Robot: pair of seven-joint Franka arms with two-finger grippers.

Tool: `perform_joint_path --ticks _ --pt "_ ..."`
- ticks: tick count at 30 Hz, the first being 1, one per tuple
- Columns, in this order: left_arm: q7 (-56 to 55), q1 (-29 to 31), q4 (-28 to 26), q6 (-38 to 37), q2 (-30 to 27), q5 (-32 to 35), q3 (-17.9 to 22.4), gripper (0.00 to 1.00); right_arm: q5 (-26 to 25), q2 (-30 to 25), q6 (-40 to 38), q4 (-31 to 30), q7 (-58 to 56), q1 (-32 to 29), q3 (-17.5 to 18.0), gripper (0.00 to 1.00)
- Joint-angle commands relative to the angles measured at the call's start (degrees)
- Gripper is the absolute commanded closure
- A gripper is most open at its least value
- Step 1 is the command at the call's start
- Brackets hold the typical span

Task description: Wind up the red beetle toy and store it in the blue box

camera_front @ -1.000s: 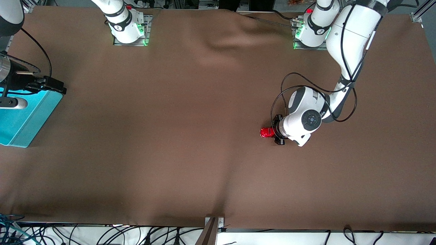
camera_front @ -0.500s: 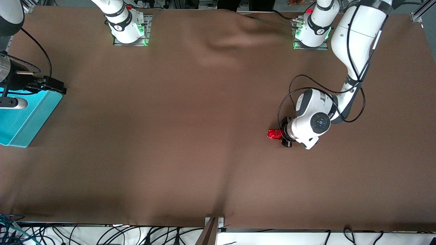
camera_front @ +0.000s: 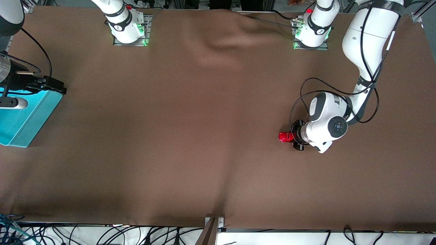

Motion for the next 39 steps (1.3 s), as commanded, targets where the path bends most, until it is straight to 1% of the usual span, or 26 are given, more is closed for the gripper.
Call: perform_joint_path --ticks 1,6,34,36,39 --pt "5.20 1.26 -0.69 2.62 2.40 0.25 1.03 1.00 0.99 0.36 -0.98 1.34 -0.79 -0.27 0.20 0.00" --pt "7.14 1.53 -0.69 2.62 2.31 0.25 1.03 1.00 0.99 0.36 -0.98 1.34 -0.79 -0.27 0.20 0.00" --pt "6.70 3.46 -0.69 1.82 2.14 0.16 1.03 1.00 0.99 0.36 -0.98 1.43 -0.79 -0.36 0.20 0.00" --pt "6.79 3.55 -0.52 1.82 2.05 0.08 1.03 0.91 0.99 0.36 -0.98 1.43 -0.79 -0.36 0.11 0.00" --pt "7.06 3.64 -0.52 1.82 2.05 0.08 1.03 0.73 0.99 0.36 -0.98 1.43 -0.79 -0.36 0.11 0.00"
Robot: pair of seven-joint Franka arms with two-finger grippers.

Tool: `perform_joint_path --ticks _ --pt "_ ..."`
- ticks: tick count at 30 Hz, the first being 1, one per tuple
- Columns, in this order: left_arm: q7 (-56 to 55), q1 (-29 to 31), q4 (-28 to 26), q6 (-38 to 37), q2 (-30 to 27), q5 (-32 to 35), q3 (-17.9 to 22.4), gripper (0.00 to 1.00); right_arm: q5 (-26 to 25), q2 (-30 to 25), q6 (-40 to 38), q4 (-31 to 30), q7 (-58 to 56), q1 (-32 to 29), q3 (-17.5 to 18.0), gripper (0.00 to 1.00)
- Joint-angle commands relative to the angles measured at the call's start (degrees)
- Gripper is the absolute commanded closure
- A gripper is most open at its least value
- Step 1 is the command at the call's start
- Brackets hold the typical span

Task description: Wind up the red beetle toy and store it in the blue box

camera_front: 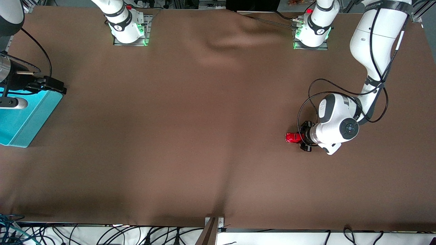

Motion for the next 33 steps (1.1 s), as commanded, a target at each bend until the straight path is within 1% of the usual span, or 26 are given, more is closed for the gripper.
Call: perform_joint_path --ticks 1,3,4,6,8,9,15,33 --pt "2.22 0.68 -0.09 2.23 2.29 0.07 0.94 0.66 0.99 0.36 -0.98 1.43 -0.70 -0.35 0.10 0.00" --pt "2.13 0.68 -0.17 2.23 2.29 0.07 0.85 0.54 0.99 0.36 -0.98 1.43 -0.70 -0.35 0.10 0.00" --pt "2.13 0.59 -0.17 2.23 2.29 0.07 0.85 0.50 0.99 0.36 -0.98 1.43 -0.70 -0.35 0.10 0.00" --pt "2.13 0.59 -0.09 2.23 2.29 0.16 0.85 0.45 0.99 0.36 -0.98 1.43 -0.70 -0.44 0.19 0.00" --pt "2.22 0.50 0.00 2.23 2.29 0.16 0.85 0.36 0.99 0.36 -0.98 1.43 -0.79 -0.35 0.10 0.00" --pt "2.22 0.50 0.00 2.23 2.29 0.16 0.85 0.34 0.99 0.36 -0.98 1.43 -0.79 -0.44 0.10 0.00" --pt "2.22 0.41 0.09 2.23 1.86 0.16 0.85 0.33 0.99 0.36 -0.98 1.43 -0.79 -0.35 0.10 0.00" --pt "1.96 0.15 0.18 2.15 1.06 0.16 0.76 0.33 0.99 0.36 -0.98 1.43 -0.79 -0.35 0.19 0.00"
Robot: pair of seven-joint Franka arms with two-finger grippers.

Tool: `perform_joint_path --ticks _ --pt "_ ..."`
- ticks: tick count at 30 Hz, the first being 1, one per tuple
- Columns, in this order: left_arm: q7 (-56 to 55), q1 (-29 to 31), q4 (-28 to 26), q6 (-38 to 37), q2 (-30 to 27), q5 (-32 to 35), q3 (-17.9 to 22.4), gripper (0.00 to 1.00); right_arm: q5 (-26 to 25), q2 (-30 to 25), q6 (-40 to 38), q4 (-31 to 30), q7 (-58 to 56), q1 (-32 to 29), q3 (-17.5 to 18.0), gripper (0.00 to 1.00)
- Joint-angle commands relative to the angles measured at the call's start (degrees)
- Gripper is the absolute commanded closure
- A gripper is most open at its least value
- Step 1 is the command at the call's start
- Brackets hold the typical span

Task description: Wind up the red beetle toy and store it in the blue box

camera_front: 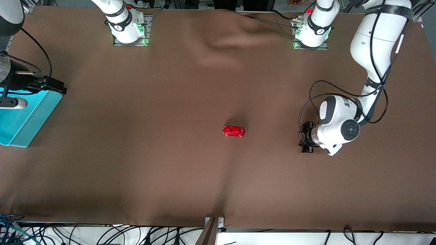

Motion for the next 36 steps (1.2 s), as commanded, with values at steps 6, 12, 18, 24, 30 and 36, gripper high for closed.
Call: perform_joint_path --ticks 6,12,18,24,30,36 --pt "1.18 -0.45 0.34 0.67 -0.92 0.15 0.25 0.33 0.99 0.36 -0.98 1.43 -0.79 -0.34 0.19 0.00" --pt "4.52 -0.81 0.43 0.50 -3.11 0.23 0.16 0.34 0.99 0.36 -0.98 1.34 -0.79 -0.25 0.19 0.00" --pt "12.07 -1.24 1.30 -0.47 -4.87 0.23 -0.19 0.27 0.99 0.36 -0.98 1.34 -0.79 -0.25 0.19 0.00" --pt "20.86 -1.86 1.31 -3.27 -6.19 0.23 -0.36 0.12 0.99 0.36 -0.98 1.34 -0.79 -0.34 0.19 0.00" --pt "30.79 -2.04 1.39 -7.94 -8.56 0.23 -0.36 0.00 0.99 0.36 -0.98 1.43 -0.79 -0.34 0.19 0.00" --pt "40.19 -1.95 1.39 -12.94 -11.90 0.23 -0.19 0.00 0.99 0.36 -0.98 1.43 -0.79 -0.34 0.19 0.00"
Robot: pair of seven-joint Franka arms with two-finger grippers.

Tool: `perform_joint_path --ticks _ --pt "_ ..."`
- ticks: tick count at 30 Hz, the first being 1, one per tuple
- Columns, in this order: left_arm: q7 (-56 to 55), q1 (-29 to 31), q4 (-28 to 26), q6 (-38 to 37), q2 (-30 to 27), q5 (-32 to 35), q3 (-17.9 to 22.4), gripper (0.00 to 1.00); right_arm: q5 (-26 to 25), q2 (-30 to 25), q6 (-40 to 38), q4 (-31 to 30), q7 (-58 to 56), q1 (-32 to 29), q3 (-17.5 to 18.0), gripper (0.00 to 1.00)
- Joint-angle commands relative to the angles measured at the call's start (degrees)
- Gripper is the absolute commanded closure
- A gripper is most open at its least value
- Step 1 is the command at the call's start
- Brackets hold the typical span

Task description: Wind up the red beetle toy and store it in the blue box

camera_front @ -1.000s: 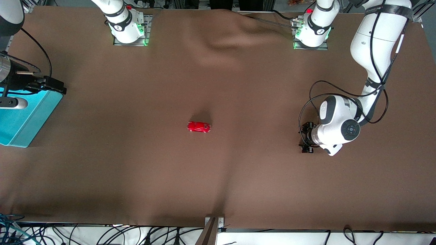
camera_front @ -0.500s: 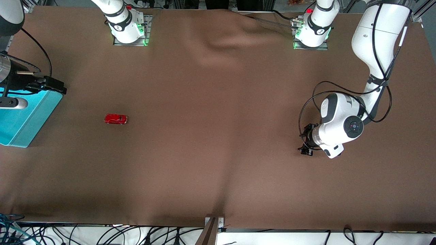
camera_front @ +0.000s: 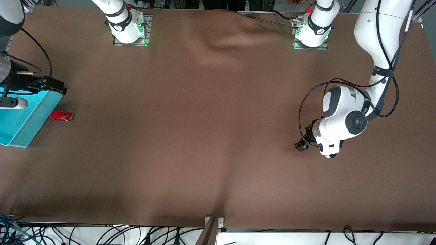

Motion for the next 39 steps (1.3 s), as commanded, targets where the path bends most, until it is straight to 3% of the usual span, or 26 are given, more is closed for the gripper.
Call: perform_joint_path --ticks 1,15,24,30,36,39 --pt "9.42 0.22 -0.48 -5.60 -4.64 0.19 0.45 0.00 0.99 0.36 -0.98 1.34 -0.79 -0.36 0.10 0.00" --pt "25.86 4.18 -0.13 -11.67 -13.35 0.10 0.89 0.00 0.99 0.36 -0.98 1.34 -0.88 -0.36 0.18 0.00" --pt "40.45 6.90 6.11 -21.77 -14.32 0.19 1.24 0.01 0.99 0.36 -0.98 1.25 -0.88 -0.18 0.18 0.00" --pt "43.62 7.87 10.42 -26.26 -14.41 0.54 1.33 0.01 0.99 0.36 -0.98 1.25 -0.70 -0.18 0.18 0.00" --pt "43.80 7.52 12.18 -28.63 -15.28 10.02 0.36 0.00 1.07 0.80 -0.98 1.25 -0.53 -0.01 0.36 0.00" --pt "43.89 7.52 12.79 -28.72 -16.34 10.82 0.62 0.00 0.99 1.15 -0.80 1.34 -0.53 0.08 0.45 0.00"
